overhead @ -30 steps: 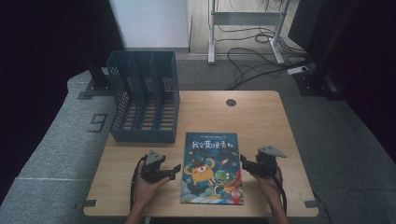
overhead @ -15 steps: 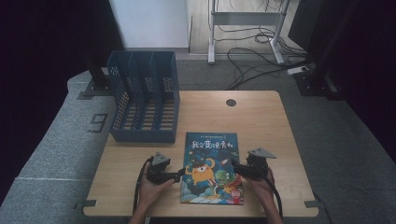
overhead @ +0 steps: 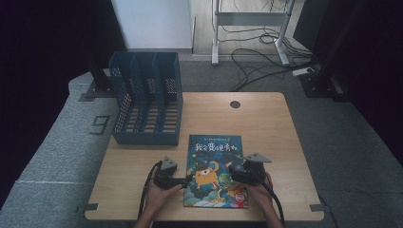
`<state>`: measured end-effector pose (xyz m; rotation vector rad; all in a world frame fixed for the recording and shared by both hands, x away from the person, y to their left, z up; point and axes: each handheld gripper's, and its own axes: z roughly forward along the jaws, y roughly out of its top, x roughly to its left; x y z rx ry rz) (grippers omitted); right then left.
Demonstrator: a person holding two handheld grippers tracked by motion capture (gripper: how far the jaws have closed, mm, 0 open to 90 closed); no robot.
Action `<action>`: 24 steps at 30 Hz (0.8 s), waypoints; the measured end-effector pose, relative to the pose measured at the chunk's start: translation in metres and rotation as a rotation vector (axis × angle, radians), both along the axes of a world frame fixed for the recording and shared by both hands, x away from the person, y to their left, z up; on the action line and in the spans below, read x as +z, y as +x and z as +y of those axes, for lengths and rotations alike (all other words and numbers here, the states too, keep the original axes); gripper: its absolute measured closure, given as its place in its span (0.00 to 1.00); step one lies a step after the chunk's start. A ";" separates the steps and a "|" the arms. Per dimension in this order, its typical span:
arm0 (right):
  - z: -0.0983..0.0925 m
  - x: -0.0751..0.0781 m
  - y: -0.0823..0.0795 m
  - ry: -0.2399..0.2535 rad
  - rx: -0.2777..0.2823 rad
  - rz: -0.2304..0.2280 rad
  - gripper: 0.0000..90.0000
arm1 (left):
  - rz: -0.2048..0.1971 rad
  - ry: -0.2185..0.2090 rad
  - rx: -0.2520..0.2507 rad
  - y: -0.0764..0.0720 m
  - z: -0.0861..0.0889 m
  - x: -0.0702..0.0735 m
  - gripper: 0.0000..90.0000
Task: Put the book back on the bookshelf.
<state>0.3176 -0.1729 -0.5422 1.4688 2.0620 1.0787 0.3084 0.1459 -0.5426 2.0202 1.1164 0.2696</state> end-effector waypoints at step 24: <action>0.008 -0.008 0.001 -0.003 0.006 0.046 0.20 | 0.009 0.019 -0.016 -0.002 -0.012 -0.005 0.21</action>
